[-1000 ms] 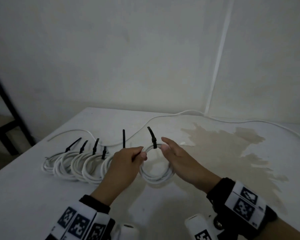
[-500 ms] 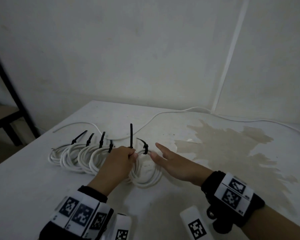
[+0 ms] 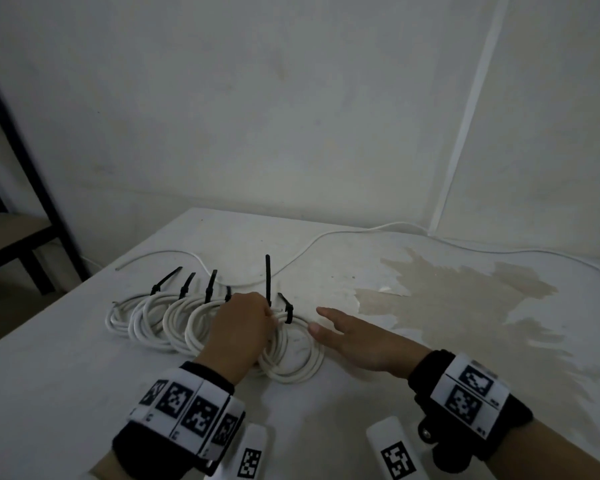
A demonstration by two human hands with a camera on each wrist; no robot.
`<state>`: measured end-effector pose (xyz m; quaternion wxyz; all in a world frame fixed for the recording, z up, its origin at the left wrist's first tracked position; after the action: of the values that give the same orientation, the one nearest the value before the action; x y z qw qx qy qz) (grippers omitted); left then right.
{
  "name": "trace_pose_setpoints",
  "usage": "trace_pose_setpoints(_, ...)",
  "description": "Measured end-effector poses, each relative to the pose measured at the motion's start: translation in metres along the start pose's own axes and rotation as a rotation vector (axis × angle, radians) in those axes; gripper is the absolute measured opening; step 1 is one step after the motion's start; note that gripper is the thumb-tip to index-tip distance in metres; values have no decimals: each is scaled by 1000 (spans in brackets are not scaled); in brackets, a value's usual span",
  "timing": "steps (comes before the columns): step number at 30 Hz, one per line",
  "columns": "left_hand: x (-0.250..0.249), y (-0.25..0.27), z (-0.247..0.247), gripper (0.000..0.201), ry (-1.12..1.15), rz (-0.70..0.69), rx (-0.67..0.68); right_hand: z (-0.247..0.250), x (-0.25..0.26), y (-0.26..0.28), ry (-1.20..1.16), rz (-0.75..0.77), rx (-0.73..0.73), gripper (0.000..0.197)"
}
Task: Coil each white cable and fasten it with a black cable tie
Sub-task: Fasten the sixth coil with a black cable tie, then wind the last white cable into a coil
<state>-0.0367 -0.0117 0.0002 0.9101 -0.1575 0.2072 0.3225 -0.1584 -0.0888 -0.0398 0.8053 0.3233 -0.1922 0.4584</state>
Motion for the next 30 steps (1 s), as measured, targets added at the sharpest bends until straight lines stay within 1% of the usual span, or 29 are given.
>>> trace_pose_setpoints(2,-4,2,14,27,40,-11,-48,3,-6,1,7,-11,-9,65)
trace_pose_setpoints(7,-10,0,52,21,76,-29,-155,15,-16,2,5,-21,-42,62)
trace_pose_setpoints(10,-12,-2,66,20,51,-28,-165,25,-16,2,23,-12,-68,59)
trace_pose_setpoints(13,-10,-5,74,21,17,-14,-165,39,-12,-3,123,9,-106,58)
trace_pose_setpoints(17,-3,-15,86,22,-15,-22,-174,64,-5,-23,273,40,-165,56)
trace_pose_setpoints(21,5,-29,91,24,-53,-38,-189,82,8,-52,406,68,-236,49)
trace_pose_setpoints(25,17,-44,81,28,-82,-26,-137,85,26,-84,592,97,-262,41)
trace_pose_setpoints(30,38,-59,64,30,-135,-18,-32,70,37,-127,708,136,-164,40)
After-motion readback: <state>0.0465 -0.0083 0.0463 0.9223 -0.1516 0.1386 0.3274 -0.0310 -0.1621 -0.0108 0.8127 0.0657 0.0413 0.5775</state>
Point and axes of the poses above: each hand's wrist, its own y-axis away from the middle knuckle, its own z-axis out of the back of the hand, x = y × z, the point moved 10 cm from there along -y, towards the middle knuckle, and after that the axes turned 10 degrees about y, right-handed, at the moved point
